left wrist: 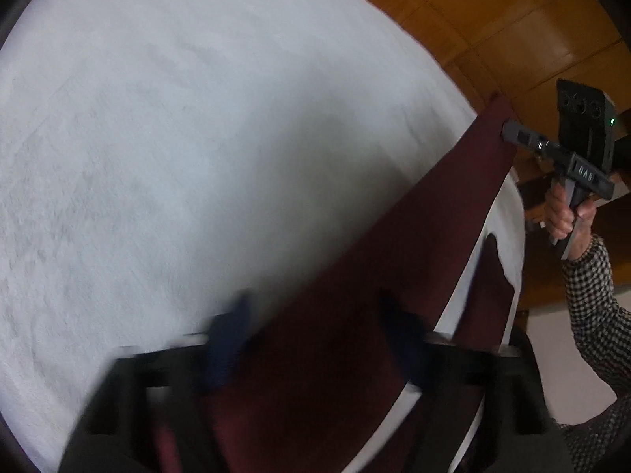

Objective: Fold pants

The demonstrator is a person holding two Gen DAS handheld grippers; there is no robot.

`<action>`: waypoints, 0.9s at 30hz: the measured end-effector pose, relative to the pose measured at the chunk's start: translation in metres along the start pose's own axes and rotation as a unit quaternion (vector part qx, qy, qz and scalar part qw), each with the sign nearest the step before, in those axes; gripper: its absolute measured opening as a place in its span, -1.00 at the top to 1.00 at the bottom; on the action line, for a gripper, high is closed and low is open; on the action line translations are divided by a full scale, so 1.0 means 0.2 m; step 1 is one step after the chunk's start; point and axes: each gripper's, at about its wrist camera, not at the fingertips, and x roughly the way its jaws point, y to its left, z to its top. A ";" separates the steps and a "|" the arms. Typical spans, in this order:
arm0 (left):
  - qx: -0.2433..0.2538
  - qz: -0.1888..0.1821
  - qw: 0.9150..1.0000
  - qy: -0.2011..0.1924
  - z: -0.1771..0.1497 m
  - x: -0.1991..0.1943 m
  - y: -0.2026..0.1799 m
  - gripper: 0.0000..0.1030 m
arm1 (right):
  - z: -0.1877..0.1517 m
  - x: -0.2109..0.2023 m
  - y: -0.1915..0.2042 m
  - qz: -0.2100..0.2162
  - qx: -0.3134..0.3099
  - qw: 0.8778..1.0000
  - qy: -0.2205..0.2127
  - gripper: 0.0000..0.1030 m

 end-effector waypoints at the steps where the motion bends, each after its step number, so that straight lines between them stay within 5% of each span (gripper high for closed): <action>1: -0.004 0.005 1.000 0.004 -0.02 -0.01 0.01 0.41 | 0.00 0.00 0.00 0.000 0.003 1.000 -0.002 0.59; 3: -0.012 0.022 1.000 -0.015 -0.05 -0.06 -0.01 0.58 | -0.03 -0.02 0.01 -0.002 0.011 1.000 -0.007 0.59; 9: 0.007 0.117 0.988 -0.105 -0.27 -0.32 -0.37 0.65 | -0.16 -0.18 0.08 -0.020 0.004 0.999 -0.043 0.59; 13: 0.037 0.171 0.979 -0.108 -0.48 -0.34 -0.66 0.65 | -0.34 -0.30 0.18 -0.042 -0.029 0.997 -0.055 0.58; 18: 0.033 0.183 0.978 -0.097 -0.76 -0.17 -0.85 0.65 | -0.65 -0.35 0.22 -0.071 -0.041 0.996 -0.038 0.50; 22: 0.020 0.193 0.978 -0.072 -0.92 0.03 -0.85 0.65 | -0.94 -0.33 0.20 -0.081 0.002 0.997 0.011 0.09; 24: 0.004 0.194 0.978 -0.080 -0.97 0.09 -0.83 0.65 | -1.02 -0.34 0.20 -0.075 0.026 0.997 0.024 0.04; 27: -0.023 0.185 0.977 -0.102 -1.00 0.10 -0.78 0.65 | -1.14 -0.39 0.20 -0.057 0.088 0.994 0.031 -0.30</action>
